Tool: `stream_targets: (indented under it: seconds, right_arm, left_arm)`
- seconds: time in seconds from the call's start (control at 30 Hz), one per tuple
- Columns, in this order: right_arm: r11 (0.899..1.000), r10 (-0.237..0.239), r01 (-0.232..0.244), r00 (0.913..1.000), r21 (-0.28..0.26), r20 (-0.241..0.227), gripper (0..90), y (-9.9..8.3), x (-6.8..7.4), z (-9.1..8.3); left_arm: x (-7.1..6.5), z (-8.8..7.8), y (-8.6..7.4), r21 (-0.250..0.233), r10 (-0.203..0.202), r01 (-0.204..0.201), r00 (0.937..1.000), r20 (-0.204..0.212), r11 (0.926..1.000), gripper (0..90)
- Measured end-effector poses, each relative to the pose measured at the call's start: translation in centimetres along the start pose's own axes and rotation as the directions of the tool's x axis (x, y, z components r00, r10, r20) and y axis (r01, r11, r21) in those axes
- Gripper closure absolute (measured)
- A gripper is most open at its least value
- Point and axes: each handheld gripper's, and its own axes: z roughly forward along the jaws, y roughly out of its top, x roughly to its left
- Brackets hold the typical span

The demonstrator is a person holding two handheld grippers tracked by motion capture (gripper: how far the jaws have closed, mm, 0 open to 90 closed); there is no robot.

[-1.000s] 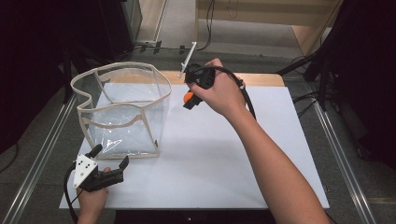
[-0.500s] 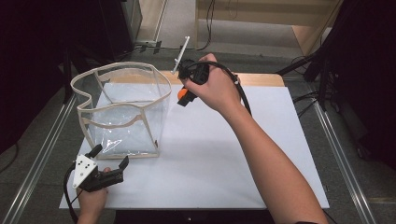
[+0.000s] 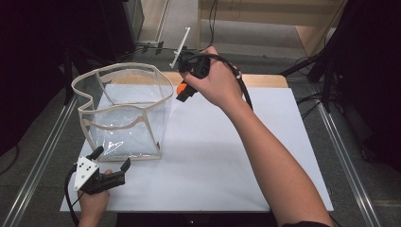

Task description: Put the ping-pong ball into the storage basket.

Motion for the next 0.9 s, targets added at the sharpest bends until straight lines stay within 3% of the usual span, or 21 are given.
stream_targets:
  seconds: [0.27, 0.9]
  right_arm:
    - [1.0, -0.001, 0.001, 1.0, -0.009, 0.005, 47.7, 1.1, -0.1, -0.2]
    - [0.999, 0.026, -0.026, 0.9996, -0.029, 0.008, 47.6, 3.3, -0.9, 1.8]
  left_arm:
    - [0.1, 0.0, 0.0, 0.001, 0.0, 0.0, 1.0, 0.0, 1.0, 0.0]
    - [0.2, -0.1, 0.0, -0.002, -0.012, 0.012, 0.9999, 0.002, 0.9999, 0.0]
